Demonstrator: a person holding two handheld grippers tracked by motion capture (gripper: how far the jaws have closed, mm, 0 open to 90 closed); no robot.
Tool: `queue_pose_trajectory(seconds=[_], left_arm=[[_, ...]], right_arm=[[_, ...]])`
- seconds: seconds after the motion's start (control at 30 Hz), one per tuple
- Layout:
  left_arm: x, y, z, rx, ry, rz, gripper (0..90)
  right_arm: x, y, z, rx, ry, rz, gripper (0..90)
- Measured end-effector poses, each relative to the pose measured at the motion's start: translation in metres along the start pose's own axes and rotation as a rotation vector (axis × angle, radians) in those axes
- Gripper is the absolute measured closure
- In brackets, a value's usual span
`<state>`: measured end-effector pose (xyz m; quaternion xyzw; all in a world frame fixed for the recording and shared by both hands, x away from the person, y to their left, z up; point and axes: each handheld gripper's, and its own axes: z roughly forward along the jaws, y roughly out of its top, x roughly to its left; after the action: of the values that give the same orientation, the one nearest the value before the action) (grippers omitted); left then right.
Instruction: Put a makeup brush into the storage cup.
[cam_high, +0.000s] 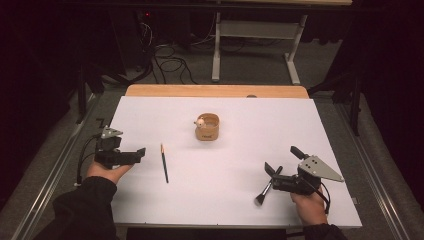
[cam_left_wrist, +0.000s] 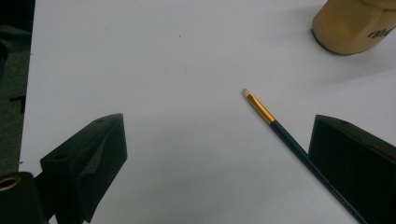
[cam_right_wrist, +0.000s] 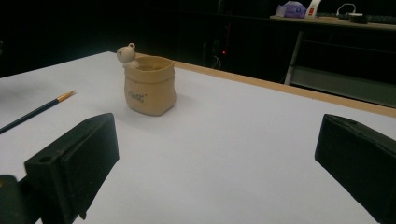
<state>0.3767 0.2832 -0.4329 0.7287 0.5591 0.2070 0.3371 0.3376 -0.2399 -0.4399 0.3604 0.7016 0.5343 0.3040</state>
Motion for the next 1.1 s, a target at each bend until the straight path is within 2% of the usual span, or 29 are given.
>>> queue_pose_trajectory(seconds=[0.1,0.17,0.37,0.4,0.5,0.57,0.6,0.63,0.67,0.7,0.8,0.83,0.93,1.03,1.1], left_arm=[[-0.001,-0.001,0.003,0.048,0.003,0.007,4.6],[-0.002,-0.001,0.004,0.058,0.003,0.009,4.6],[-0.006,-0.001,0.012,0.142,-0.003,0.020,4.2],[-0.006,-0.001,0.012,0.142,-0.003,0.020,4.3],[-0.006,-0.002,0.017,0.187,-0.009,-0.006,4.4],[-0.005,-0.001,0.019,0.226,-0.016,-0.015,5.2],[-0.005,-0.001,0.019,0.226,-0.016,-0.015,5.2],[-0.005,-0.001,0.021,0.259,-0.018,-0.015,5.2],[-0.005,-0.001,0.021,0.259,-0.018,-0.015,5.2],[-0.005,-0.001,0.022,0.285,-0.023,-0.020,5.2],[-0.004,-0.001,0.023,0.305,-0.042,-0.036,5.1],[-0.004,-0.001,0.024,0.327,-0.063,-0.063,4.5],[-0.005,0.000,0.024,0.362,-0.060,-0.060,4.6],[-0.006,0.002,0.023,0.361,-0.062,-0.072,4.9],[-0.006,0.002,0.023,0.382,-0.059,-0.080,4.9]], right_arm=[[0.001,0.000,0.000,-0.003,0.003,-0.001,0.4],[0.001,0.000,0.000,-0.001,0.005,0.001,0.4],[0.002,0.001,0.000,0.002,0.012,-0.003,0.4],[0.003,0.000,0.000,0.002,0.013,-0.002,0.4],[0.002,0.000,0.001,0.006,0.015,-0.003,0.4],[0.002,-0.001,0.001,0.010,0.013,-0.002,0.4],[0.002,-0.001,0.002,0.011,0.013,0.000,0.4],[0.002,-0.001,0.002,0.012,0.013,-0.002,0.4],[0.002,-0.001,0.002,0.012,0.013,-0.002,0.4],[0.002,-0.001,0.002,0.012,0.015,-0.001,0.4],[0.002,-0.001,0.002,0.013,0.016,-0.002,0.4],[0.002,-0.001,0.002,0.013,0.018,-0.001,0.4],[0.002,-0.002,0.003,0.015,0.025,0.006,0.4],[0.002,-0.002,0.004,0.018,0.029,0.006,0.4],[0.002,-0.002,0.004,0.017,0.030,0.010,0.4]])
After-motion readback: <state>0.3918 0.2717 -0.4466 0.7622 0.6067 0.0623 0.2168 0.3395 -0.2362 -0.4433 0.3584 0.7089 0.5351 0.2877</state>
